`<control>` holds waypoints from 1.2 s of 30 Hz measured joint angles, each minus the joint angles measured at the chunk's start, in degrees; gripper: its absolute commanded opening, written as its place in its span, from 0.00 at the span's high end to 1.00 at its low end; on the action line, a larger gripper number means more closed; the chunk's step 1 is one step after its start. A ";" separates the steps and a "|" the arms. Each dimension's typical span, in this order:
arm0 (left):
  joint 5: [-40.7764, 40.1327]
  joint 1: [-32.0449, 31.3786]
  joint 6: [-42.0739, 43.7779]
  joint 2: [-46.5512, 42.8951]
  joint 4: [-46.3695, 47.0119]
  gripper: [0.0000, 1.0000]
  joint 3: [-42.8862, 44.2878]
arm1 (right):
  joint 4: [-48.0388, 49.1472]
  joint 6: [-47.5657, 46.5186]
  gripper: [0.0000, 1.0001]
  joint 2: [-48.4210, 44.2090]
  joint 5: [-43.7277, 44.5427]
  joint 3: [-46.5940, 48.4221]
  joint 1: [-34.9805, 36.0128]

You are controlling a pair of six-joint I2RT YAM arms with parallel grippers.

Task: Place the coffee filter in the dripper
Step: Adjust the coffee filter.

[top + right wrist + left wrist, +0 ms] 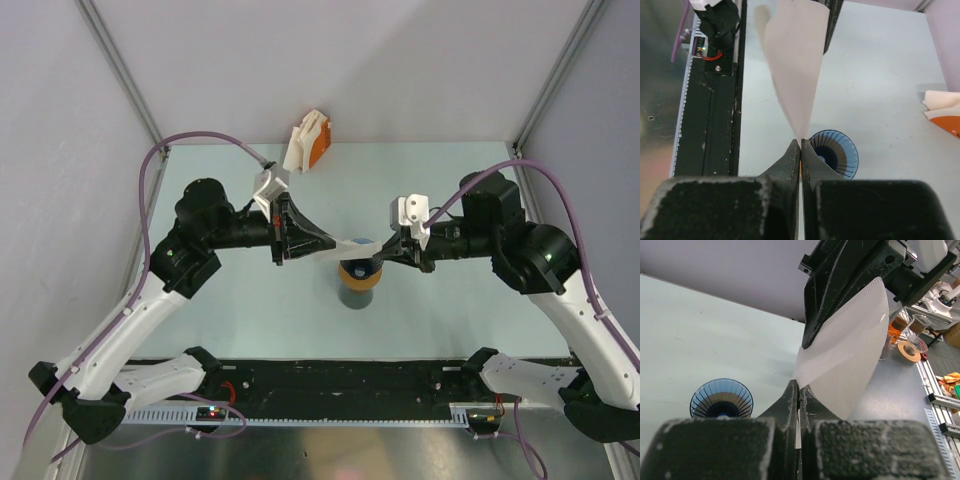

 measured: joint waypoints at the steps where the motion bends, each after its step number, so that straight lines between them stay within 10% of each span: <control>1: -0.22 0.00 -0.04 -0.02 -0.07 1.00 0.00 | 0.09 0.02 1.00 0.04 0.72 0.00 0.00; 5: -1.38 0.00 -0.13 -0.02 -0.46 0.99 0.00 | 1.14 0.07 1.00 0.09 4.26 -0.02 0.00; 11: -2.14 0.00 -3.15 0.59 -0.61 0.59 0.13 | 3.91 0.04 1.00 -0.79 7.10 -1.68 0.07; 19: -2.67 0.00 -9.09 3.45 -0.74 0.30 0.46 | 7.34 -1.49 1.00 -2.58 6.91 -3.80 0.57; 36: 2.05 5.01 -31.63 4.28 13.90 0.29 -4.42 | 17.81 -5.88 1.00 -4.83 9.81 -9.97 3.28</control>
